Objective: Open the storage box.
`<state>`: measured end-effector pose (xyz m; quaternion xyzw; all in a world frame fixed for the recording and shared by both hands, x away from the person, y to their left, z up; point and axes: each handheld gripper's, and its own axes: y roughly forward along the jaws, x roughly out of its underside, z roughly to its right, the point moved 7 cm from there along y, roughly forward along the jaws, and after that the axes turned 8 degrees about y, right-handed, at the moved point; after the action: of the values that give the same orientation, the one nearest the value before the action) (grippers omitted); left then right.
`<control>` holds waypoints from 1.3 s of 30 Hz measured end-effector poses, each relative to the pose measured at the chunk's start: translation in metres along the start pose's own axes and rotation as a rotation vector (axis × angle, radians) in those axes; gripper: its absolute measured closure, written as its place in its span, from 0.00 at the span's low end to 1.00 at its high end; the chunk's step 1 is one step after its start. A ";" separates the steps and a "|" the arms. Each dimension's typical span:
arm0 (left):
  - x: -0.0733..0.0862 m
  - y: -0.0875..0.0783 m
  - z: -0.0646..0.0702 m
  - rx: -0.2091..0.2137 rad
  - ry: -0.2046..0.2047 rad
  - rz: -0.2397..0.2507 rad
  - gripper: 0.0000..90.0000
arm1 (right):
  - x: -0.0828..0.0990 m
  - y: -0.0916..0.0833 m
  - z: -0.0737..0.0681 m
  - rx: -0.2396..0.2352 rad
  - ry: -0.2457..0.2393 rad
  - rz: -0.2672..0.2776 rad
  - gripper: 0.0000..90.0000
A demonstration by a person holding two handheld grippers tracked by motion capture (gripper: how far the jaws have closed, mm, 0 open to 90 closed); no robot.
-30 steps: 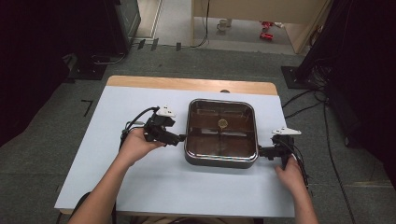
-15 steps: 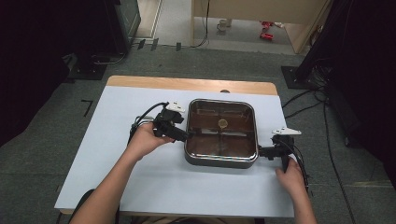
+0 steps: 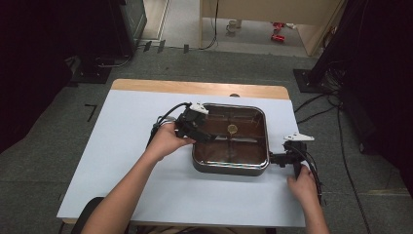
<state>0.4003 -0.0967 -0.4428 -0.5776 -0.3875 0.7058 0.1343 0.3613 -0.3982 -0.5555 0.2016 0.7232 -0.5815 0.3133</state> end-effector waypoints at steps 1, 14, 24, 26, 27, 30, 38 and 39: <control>-0.002 0.002 0.000 0.001 0.005 0.003 0.27 | 0.000 0.000 0.000 0.000 -0.002 0.001 0.00; -0.014 0.041 0.007 0.040 0.073 0.022 0.26 | 0.000 0.000 0.000 0.000 0.000 -0.001 0.00; -0.022 0.060 0.011 0.036 0.096 0.043 0.40 | 0.000 0.000 0.000 0.000 0.001 -0.001 0.00; -0.022 0.063 0.012 0.034 0.101 0.037 0.43 | 0.000 0.000 0.000 0.000 0.000 -0.001 0.00; -0.022 0.065 0.012 0.033 0.104 0.037 0.43 | 0.000 0.000 0.000 0.000 0.000 -0.001 0.00; -0.022 0.068 0.012 0.034 0.106 0.047 0.48 | 0.000 0.000 0.000 0.000 0.000 -0.001 0.00; -0.023 0.070 0.013 0.039 0.106 0.059 0.64 | 0.000 0.000 0.000 0.000 0.000 -0.001 0.00; -0.024 0.070 0.014 0.032 0.094 0.046 0.64 | 0.000 0.000 0.000 0.000 0.000 -0.001 0.00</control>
<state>0.4128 -0.1637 -0.4742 -0.6166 -0.3558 0.6871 0.1452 0.3612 -0.3981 -0.5554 0.2014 0.7233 -0.5816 0.3131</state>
